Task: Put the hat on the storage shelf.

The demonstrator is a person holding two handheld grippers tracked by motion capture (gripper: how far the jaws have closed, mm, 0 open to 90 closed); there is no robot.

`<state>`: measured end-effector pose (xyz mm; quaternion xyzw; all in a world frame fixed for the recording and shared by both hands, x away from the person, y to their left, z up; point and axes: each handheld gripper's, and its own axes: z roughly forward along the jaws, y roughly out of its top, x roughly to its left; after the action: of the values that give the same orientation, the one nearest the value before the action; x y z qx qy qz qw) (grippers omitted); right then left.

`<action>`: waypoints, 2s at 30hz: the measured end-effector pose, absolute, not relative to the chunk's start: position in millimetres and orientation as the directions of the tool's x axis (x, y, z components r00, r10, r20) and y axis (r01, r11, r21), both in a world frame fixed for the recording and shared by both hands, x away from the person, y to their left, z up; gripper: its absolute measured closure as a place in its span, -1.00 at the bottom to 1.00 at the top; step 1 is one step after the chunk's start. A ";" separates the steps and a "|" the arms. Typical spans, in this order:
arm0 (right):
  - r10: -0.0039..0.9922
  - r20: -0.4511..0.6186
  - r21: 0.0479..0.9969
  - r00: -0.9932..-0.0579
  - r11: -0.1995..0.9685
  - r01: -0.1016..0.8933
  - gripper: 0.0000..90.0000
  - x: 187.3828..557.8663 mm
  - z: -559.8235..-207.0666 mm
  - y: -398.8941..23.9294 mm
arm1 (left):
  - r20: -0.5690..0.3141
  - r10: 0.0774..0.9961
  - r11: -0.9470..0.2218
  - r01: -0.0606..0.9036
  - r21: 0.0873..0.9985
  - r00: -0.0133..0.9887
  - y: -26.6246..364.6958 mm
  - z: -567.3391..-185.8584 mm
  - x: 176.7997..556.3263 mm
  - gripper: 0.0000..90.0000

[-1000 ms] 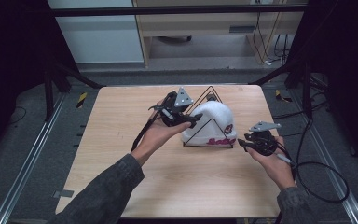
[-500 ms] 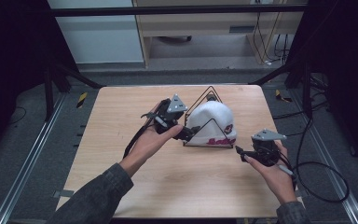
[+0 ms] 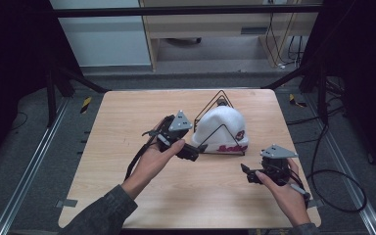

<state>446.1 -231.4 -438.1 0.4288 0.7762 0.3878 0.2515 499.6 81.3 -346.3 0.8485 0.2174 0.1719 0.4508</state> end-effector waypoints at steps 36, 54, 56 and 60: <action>0.706 -0.083 0.785 -0.703 0.481 0.391 -0.69 441.1 -443.5 -123.9 | 0.062 0.678 -0.419 0.316 0.851 0.732 199.2 -397.7 473.0 -0.89; 0.644 -0.065 0.735 -0.762 0.548 0.400 -0.70 461.5 -478.1 -55.8 | 0.029 0.762 -0.428 0.469 0.772 0.646 273.4 -459.6 485.9 -0.91; 0.642 -0.050 0.735 -0.765 0.542 0.407 -0.70 464.0 -479.1 -48.9 | 0.048 0.776 -0.435 0.479 0.763 0.629 280.8 -464.9 487.3 -0.91; 0.647 -0.020 0.743 -0.763 0.520 0.421 -0.72 471.6 -481.8 -37.8 | 0.035 0.805 -0.398 0.495 0.773 0.593 295.5 -474.8 491.3 -0.90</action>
<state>471.6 -37.8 -481.8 0.3108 0.8590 0.3787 0.1488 491.3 295.5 -474.8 0.8101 0.4010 0.2072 0.3743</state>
